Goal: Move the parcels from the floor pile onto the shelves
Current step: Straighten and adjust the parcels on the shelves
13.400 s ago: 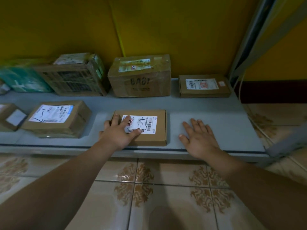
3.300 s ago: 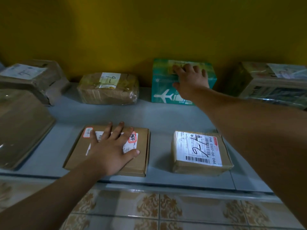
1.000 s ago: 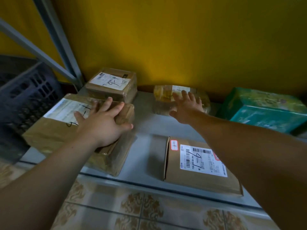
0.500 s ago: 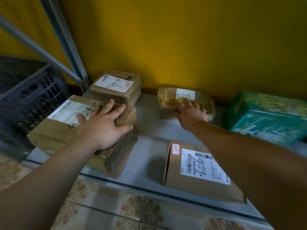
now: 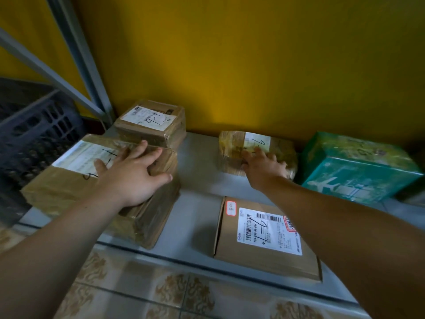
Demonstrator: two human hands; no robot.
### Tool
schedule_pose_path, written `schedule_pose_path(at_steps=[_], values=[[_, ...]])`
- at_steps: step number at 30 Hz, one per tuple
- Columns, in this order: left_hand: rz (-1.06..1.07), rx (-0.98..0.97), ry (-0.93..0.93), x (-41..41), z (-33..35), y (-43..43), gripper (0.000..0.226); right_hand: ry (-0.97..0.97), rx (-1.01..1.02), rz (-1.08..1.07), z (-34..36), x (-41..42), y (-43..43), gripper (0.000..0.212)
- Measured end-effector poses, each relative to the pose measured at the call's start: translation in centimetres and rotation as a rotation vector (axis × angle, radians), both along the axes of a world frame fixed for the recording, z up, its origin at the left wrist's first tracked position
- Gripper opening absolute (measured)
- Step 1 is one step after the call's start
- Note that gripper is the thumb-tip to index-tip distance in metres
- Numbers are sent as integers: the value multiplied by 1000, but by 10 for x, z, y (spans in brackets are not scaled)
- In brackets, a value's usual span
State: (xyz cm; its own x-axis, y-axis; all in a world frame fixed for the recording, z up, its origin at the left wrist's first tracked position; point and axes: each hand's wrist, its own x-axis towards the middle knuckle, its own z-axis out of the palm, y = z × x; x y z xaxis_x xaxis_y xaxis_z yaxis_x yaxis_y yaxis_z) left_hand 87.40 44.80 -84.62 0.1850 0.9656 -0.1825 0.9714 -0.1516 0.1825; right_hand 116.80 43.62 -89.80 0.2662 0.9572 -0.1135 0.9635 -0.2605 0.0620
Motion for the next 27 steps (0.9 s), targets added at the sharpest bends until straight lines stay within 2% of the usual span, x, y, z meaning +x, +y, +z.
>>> schedule_pose_path(at_steps=[4,12,21,24,27], values=[[21,3,10,4,0,-2,75,17,8,27,-1,0,5,52],[45,18,34,5,1,-6,73,82,3,113,-1,-19,17,46],[34,-45,24,6,6,-10,70,94,-83,96,17,-19,21,52],[32,-83,-23,0,8,-3,61,143,-5,86,24,-30,15,58],[42,-57,-83,-14,15,11,65,227,79,146,22,-55,-3,63]])
